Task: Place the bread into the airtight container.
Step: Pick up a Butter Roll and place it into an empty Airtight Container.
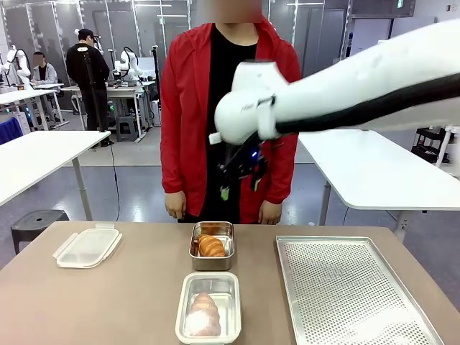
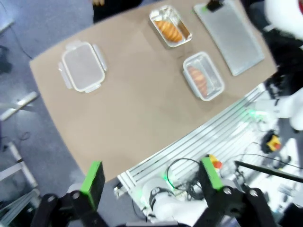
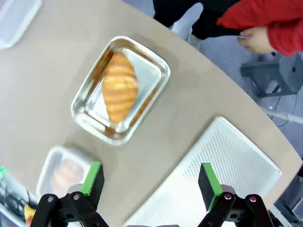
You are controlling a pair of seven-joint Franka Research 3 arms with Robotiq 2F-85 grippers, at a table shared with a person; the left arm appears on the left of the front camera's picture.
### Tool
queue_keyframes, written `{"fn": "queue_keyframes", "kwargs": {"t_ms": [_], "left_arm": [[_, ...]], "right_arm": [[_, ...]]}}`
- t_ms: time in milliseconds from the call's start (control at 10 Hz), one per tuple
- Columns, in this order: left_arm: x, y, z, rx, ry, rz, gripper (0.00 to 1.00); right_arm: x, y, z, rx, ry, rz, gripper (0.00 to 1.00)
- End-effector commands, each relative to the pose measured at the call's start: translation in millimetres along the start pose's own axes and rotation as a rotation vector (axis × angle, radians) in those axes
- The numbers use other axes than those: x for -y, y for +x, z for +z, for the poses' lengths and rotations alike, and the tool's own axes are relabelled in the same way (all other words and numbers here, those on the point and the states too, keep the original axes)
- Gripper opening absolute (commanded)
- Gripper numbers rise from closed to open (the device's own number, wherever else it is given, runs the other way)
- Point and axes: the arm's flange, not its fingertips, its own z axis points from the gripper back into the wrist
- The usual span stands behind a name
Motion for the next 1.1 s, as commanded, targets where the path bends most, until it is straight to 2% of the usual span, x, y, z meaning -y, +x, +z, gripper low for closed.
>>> {"fn": "queue_keyframes", "kwargs": {"t_ms": [0, 100, 200, 400, 700, 1000], "left_arm": [[1, -1, 0, -0.002, -0.002, -0.010, 1.00], [1, -1, 0, -0.002, -0.002, -0.010, 1.00], [1, -1, 0, -0.002, -0.002, -0.010, 1.00], [1, -1, 0, -0.002, -0.002, -0.010, 1.00], [1, -1, 0, -0.002, -0.002, -0.010, 1.00], [1, -1, 0, -0.002, -0.002, -0.010, 1.00]], "right_arm": [[28, -78, 69, 0.028, 0.009, 0.082, 1.00], [35, -109, 107, 0.058, 0.100, 0.133, 1.00], [47, -136, 138, 0.049, 0.130, 0.155, 1.00], [76, -181, 201, 0.118, 0.170, 0.119, 1.00], [89, -231, 286, 0.234, 0.066, 0.109, 1.00], [77, -249, 330, 0.201, -0.051, 0.035, 1.00]]}}
